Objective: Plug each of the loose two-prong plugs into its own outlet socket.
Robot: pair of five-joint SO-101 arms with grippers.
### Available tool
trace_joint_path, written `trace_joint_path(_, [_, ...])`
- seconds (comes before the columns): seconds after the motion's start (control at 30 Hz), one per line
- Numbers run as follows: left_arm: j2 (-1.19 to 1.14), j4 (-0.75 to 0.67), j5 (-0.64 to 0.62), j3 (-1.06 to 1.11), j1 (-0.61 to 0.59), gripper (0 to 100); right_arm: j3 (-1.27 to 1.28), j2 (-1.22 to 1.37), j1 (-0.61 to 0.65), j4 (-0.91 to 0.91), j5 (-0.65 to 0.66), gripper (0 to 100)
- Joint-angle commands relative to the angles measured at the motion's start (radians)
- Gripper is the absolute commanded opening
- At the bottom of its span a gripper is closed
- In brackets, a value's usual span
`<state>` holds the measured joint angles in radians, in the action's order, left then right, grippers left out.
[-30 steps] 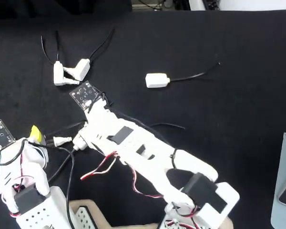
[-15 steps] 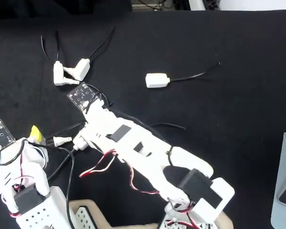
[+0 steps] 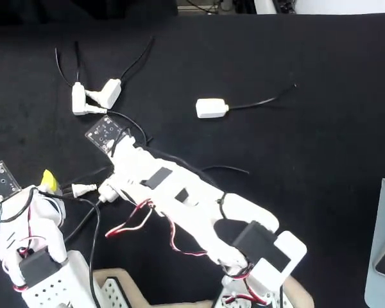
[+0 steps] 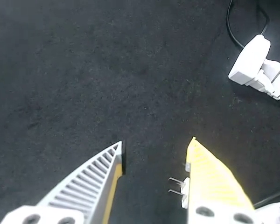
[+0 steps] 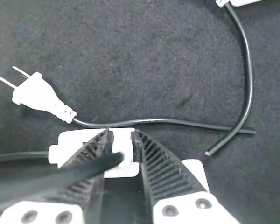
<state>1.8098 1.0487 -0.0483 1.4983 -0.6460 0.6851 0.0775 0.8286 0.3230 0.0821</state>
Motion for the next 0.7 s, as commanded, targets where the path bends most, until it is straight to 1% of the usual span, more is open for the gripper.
trace_joint_path(0.0, [0.005,-0.017,-0.003,-0.002,-0.002,23,-0.001,0.012,-0.006,-0.002,0.014,1.2])
trace_joint_path(0.1, [0.005,-0.015,-0.002,0.002,0.042,23,-0.008,0.004,-0.005,0.008,0.011,2.1])
trace_joint_path(0.13, [0.005,-0.017,0.000,0.008,0.059,23,-0.013,-0.010,-0.005,0.020,0.008,4.1])
trace_joint_path(0.2, [0.005,-0.021,0.002,0.013,0.090,23,-0.019,-0.058,-0.006,0.068,0.002,11.3])
trace_joint_path(0.27, [0.005,-0.015,0.035,0.015,0.108,27,-0.022,-0.128,-0.006,0.117,-0.052,18.3])
trace_joint_path(0.33, [0.005,-0.014,0.054,0.015,0.125,31,-0.022,-0.209,-0.006,0.173,-0.086,21.7])
trace_joint_path(0.43, [0.005,-0.014,0.068,0.015,0.166,32,-0.019,-0.354,-0.009,0.253,-0.086,20.1])
trace_joint_path(0.5, [0.003,-0.014,0.110,0.015,0.213,32,-0.016,-0.453,-0.012,0.316,-0.086,18.5])
trace_joint_path(0.67, [-0.003,-0.014,0.173,0.015,0.326,32,-0.016,-0.697,-0.014,0.526,-0.086,17.4])
